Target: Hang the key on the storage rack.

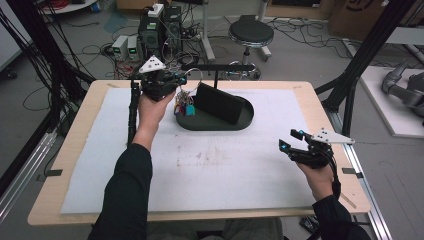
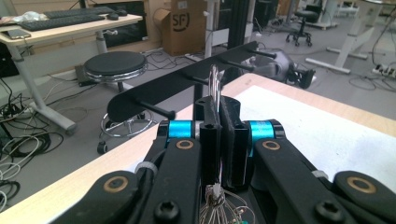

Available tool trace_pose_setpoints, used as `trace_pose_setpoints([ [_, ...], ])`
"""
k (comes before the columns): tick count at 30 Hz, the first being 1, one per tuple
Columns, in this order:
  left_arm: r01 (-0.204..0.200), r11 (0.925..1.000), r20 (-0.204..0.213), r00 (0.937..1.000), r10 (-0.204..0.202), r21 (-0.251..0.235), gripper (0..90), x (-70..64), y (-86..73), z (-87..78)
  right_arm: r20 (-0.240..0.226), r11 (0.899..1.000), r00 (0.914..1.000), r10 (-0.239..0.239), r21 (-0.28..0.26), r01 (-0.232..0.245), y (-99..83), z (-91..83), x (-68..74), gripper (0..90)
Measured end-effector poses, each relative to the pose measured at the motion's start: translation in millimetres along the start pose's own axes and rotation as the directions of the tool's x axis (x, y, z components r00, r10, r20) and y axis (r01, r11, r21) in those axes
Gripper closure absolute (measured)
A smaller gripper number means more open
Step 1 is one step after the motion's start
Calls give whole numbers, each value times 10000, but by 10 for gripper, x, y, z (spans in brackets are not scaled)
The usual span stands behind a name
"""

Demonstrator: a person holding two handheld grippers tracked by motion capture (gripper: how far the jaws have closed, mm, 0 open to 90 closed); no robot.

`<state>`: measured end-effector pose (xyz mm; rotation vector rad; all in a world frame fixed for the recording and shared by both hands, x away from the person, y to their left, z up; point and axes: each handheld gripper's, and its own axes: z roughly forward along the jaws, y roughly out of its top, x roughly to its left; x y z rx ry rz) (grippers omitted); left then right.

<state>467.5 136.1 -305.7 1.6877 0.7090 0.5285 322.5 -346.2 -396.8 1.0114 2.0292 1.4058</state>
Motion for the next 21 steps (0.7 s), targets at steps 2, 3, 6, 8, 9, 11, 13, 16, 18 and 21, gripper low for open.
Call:
trace_pose_setpoints([
  [2, 120, 9999, -81, 9999, -120, 11, 867, 22, -20, 19, -5, 10000, 10000, 6, 6, -6, 0, -1, -1, 339],
  [3, 157, 9999, -116, 9998, -156, 46, 867, 43, -33, 31, -1, 10000, 10000, -13, 3, 13, 0, -3, -2, 340],
  [6, 328, 9994, -240, 9992, -327, 75, 867, 95, -76, 68, 0, 10000, 10000, -6, 9, 6, -1, -2, -3, 340],
  [8, 354, 9993, -264, 9990, -352, 80, 867, 106, -84, 76, -3, 10000, 10000, 3, 11, -3, -2, -1, -6, 340],
  [9, 346, 9994, -318, 9989, -343, 93, 867, 116, -90, 82, 4, 10000, 10000, -13, 24, 13, -4, 1, -11, 340],
  [11, 451, 9989, -381, 9983, -447, 85, 867, 141, -102, 91, -3, 10000, 10000, -15, 27, 15, -4, 2, -13, 340],
  [13, 566, 9983, -452, 9974, -561, 107, 867, 166, -118, 98, 1, 10000, 10000, 12, 39, -12, -4, 5, -12, 340],
  [16, 622, 9978, -491, 9969, -609, 239, 867, 190, -144, 118, 4, 10000, 10000, -25, 38, 25, -2, 6, -10, 340],
  [18, 683, 9973, -515, 9964, -667, 287, 867, 200, -162, 133, -7, 10000, 10000, -46, 22, 46, -2, 8, -11, 340],
  [21, 736, 9966, -555, 9959, -715, 364, 867, 204, -174, 149, -3, 10000, 10000, -4, 31, 4, -3, 6, -12, 340],
])
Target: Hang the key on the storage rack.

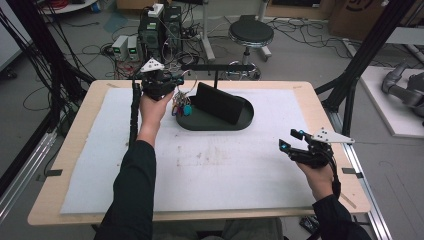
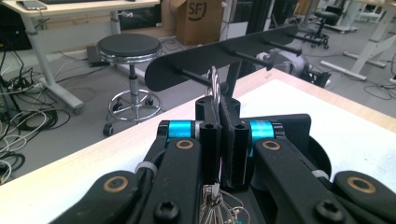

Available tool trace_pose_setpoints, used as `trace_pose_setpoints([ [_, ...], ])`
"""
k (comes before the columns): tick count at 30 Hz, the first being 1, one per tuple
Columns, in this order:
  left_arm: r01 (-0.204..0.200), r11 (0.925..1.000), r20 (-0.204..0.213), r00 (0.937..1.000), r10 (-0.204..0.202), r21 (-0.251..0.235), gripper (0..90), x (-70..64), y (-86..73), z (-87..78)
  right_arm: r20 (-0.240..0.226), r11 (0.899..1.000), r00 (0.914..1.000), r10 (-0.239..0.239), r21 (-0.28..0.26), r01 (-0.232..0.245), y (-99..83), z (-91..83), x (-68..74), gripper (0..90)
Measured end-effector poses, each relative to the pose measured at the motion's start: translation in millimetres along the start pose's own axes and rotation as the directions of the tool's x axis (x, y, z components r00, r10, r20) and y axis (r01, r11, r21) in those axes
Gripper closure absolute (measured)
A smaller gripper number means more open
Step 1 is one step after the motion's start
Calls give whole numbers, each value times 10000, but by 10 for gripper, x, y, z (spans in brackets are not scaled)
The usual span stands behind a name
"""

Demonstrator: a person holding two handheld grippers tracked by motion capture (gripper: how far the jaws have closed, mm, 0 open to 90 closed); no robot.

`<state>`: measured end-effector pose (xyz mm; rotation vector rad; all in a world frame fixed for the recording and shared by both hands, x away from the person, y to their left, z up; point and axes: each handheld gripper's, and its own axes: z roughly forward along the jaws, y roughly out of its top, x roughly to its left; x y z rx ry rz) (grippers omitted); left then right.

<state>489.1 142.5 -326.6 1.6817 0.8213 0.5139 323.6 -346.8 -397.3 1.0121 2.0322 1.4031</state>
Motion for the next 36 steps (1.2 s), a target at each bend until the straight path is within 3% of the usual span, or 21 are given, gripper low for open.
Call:
trace_pose_setpoints([
  [6, 173, 9998, -118, 9998, -172, 31, 866, 20, -47, 24, 12, 10000, 10000, 10, -2, -10, -2, -4, -5, 340],
  [11, 72, 9999, -221, 9997, -69, 133, 862, 13, -56, 33, 12, 10000, 10000, 22, 5, -22, -3, -5, -7, 340],
  [13, 2, 9998, -475, 9989, 8, 217, 853, -8, -63, 40, 10, 10000, 10000, 20, -7, -20, -2, -4, -4, 340],
  [16, -62, 9996, -773, 9970, 83, 284, 777, -23, -68, 40, -9, 10000, 10000, 22, 1, -22, 0, 0, -4, 340],
  [17, -126, 9991, -1142, 9933, 171, 406, 730, -40, -64, 34, 4, 10000, 10000, -16, -29, 16, 1, 4, -7, 340],
  [19, -125, 9989, -1324, 9910, 185, 461, 634, -46, -59, 26, -18, 10000, 10000, 2, -35, -2, 3, 7, -6, 340],
  [20, -185, 9987, -1432, 9894, 251, 479, 634, -49, -54, 15, -18, 10000, 10000, 2, -35, -2, 3, 7, -6, 340],
  [21, -279, 9984, -1685, 9851, 360, 499, 541, -67, -44, -14, -30, 10000, 10000, 7, -51, -7, 6, 11, -5, 340],
  [22, -319, 9982, -1828, 9823, 406, 500, 503, -84, -37, -35, -25, 10000, 10000, 13, -67, -13, 6, 12, -3, 340],
  [26, -538, 9971, -1878, 9802, 630, 535, 408, -135, -25, -110, -50, 10000, 10000, 45, -39, -46, 9, 20, 2, 340],
  [28, -1031, 9934, -1895, 9756, 1109, 506, 381, -231, -24, -211, -68, 10000, 10000, -7, -58, 7, 10, 22, 3, 340],
  [29, -1031, 9934, -1895, 9756, 1109, 506, 370, -231, -24, -211, -55, 10000, 10000, -26, -66, 25, 11, 21, 4, 340],
  [36, -1438, 9896, -1104, 9835, 1431, 13, 320, -538, -124, -581, -78, 10000, 10000, 44, -76, -44, 17, 22, 16, 340],
])
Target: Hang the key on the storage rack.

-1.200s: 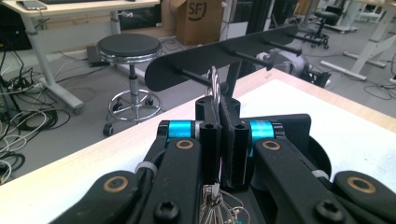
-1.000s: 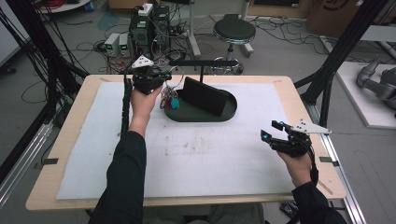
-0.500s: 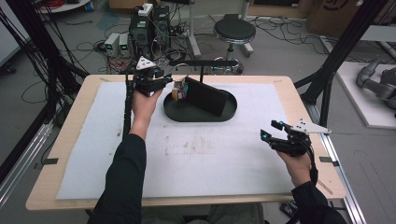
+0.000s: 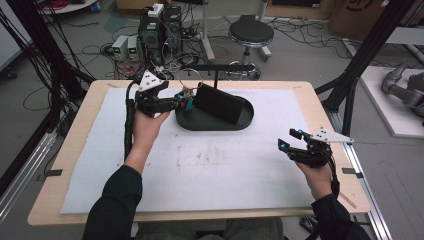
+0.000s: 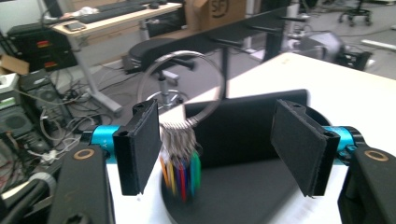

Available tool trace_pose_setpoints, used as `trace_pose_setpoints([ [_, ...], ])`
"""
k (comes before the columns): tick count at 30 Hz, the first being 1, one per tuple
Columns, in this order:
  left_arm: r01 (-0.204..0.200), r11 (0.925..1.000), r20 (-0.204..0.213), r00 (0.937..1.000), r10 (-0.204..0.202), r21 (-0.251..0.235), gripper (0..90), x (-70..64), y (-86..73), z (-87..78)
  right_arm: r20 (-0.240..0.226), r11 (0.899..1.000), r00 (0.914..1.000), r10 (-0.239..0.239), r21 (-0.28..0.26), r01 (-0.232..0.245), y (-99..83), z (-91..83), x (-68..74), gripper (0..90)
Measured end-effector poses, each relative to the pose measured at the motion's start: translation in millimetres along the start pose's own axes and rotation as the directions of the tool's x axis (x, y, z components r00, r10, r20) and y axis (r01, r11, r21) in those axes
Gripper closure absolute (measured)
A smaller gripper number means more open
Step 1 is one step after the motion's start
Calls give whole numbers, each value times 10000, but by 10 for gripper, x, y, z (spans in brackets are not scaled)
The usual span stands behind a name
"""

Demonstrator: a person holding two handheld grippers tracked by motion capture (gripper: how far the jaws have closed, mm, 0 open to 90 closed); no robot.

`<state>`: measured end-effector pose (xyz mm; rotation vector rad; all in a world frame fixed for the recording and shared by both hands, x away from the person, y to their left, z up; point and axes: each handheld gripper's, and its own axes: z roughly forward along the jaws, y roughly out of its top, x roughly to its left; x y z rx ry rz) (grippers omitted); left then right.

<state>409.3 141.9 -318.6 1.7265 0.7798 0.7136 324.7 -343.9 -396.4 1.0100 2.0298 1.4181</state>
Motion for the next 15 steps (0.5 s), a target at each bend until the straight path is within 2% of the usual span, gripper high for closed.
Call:
trace_pose_setpoints([
  [1, 0, 10000, 0, 10000, 0, 0, 318, 0, 0, 0, -1, 10000, 10000, 15, -19, -15, 3, 1, 2, 340],
  [3, 36, 9999, 144, 9999, -35, -116, 312, -61, -33, -99, -29, 10000, 10000, 23, -37, -23, 12, 7, 3, 339],
  [4, 72, 9999, 315, 9995, -67, -155, 304, -131, -88, -208, 5, 10000, 10000, 48, -25, -47, 19, 11, 9, 339],
  [7, -30, 10000, 398, 9992, 33, -73, 293, -188, -153, -304, -5, 10000, 10000, -14, -42, 14, 29, 25, 14, 339],
  [15, 210, 9998, 727, 9971, -208, -30, 283, -397, -497, -648, -25, 9999, 9999, -104, -22, 104, 42, 45, 83, 339],
])
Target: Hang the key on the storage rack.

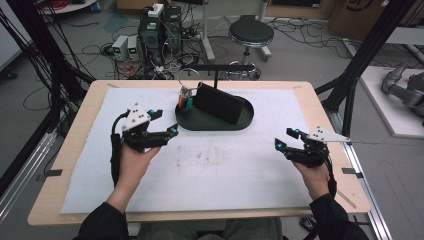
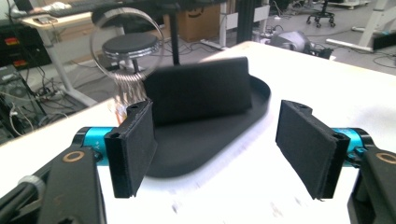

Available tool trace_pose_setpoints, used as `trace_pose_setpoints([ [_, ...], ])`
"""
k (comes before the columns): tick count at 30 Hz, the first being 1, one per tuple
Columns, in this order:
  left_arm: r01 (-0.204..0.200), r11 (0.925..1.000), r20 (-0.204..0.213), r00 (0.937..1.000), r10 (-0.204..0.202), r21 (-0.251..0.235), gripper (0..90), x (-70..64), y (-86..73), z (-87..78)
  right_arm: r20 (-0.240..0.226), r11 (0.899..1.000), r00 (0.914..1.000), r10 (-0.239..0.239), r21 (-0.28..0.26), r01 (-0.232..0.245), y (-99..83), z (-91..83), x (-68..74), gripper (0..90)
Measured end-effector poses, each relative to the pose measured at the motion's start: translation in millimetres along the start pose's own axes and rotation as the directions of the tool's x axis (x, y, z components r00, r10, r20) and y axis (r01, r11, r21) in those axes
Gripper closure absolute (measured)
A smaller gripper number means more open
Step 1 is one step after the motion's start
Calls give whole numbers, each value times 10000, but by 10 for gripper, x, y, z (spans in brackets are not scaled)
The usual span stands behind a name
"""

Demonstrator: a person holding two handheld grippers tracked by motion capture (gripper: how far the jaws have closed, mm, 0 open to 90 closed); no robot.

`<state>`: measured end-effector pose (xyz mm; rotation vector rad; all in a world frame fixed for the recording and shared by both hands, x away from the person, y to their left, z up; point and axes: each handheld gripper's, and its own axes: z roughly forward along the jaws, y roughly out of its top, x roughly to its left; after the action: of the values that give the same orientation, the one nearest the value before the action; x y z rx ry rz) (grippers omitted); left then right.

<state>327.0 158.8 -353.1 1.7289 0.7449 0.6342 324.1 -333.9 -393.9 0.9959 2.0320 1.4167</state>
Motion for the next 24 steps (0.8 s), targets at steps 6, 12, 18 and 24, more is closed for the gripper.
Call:
trace_pose_setpoints([
  [6, 162, 9998, -18, 9999, -162, 151, 271, -93, -267, -203, 50, 10000, 10000, -41, -51, 42, -8, -29, 8, 338],
  [12, 312, 9994, -89, 9995, -311, 151, 245, -137, -458, -311, 74, 9999, 10000, -36, -113, 37, -21, -64, -1, 337],
  [18, 513, 9985, -277, 9983, -508, 198, 245, -106, -577, -356, 130, 9999, 9999, -24, -124, 25, -23, -66, -9, 336],
  [24, 609, 9981, -527, 9968, -603, 95, 245, -32, -600, -390, 135, 9999, 9999, -41, -119, 43, -32, -71, -16, 333],
])
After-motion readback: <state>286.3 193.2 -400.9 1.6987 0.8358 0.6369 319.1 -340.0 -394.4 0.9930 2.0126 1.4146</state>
